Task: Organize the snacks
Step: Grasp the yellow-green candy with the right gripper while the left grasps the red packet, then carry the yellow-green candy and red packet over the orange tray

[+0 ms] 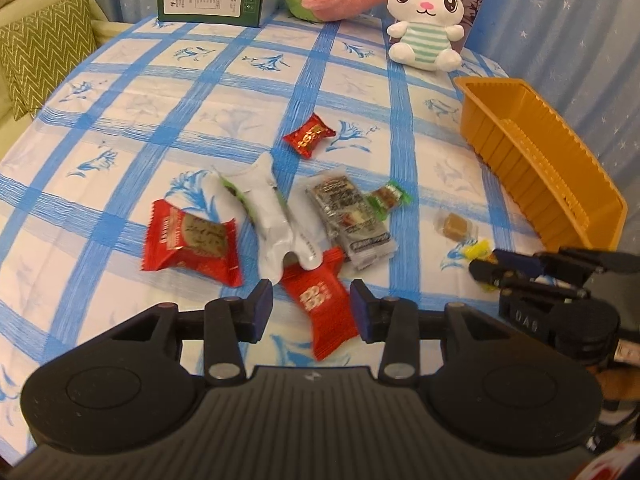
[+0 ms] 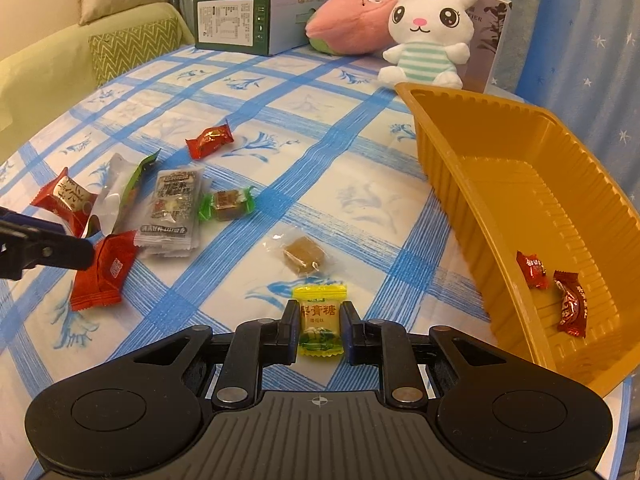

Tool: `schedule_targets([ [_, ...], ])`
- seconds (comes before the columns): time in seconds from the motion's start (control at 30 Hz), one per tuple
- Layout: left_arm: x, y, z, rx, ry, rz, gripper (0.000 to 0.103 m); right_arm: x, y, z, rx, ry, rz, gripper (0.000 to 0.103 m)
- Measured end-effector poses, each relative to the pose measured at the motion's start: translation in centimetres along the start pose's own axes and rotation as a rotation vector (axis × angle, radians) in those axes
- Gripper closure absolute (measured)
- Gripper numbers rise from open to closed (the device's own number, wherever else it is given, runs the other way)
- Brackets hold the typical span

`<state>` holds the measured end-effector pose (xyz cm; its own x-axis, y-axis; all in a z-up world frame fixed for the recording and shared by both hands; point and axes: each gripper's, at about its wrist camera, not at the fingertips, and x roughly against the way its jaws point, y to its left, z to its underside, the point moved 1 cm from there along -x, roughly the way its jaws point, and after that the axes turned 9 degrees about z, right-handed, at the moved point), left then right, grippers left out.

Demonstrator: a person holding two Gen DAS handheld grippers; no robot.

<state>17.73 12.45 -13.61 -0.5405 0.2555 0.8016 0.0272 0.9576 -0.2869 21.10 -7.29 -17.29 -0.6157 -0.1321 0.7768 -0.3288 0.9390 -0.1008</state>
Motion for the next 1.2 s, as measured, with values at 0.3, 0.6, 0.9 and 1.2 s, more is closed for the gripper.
schedule_targets([
  [0.3, -2.1, 0.0, 0.0, 0.032, 0.03, -0.022, 0.069, 0.0, -0.3, 0.2, -0.019, -0.007, -0.013, 0.081],
  [0.6, -2.4, 0.3, 0.5, 0.001, 0.046, -0.009, 0.08, 0.0, -0.3, 0.3, -0.018, -0.015, -0.018, 0.081],
  [0.9, -0.7, -0.9, 0.9, -0.05, 0.028, 0.008, 0.08, 0.7, -0.9, 0.4, -0.033, -0.003, -0.047, 0.082],
  [1.2, 2.0, -4.0, 0.0, -0.111, -0.037, 0.05, 0.08, 4.2, -2.5, 0.2, -0.079, -0.046, -0.085, 0.082],
])
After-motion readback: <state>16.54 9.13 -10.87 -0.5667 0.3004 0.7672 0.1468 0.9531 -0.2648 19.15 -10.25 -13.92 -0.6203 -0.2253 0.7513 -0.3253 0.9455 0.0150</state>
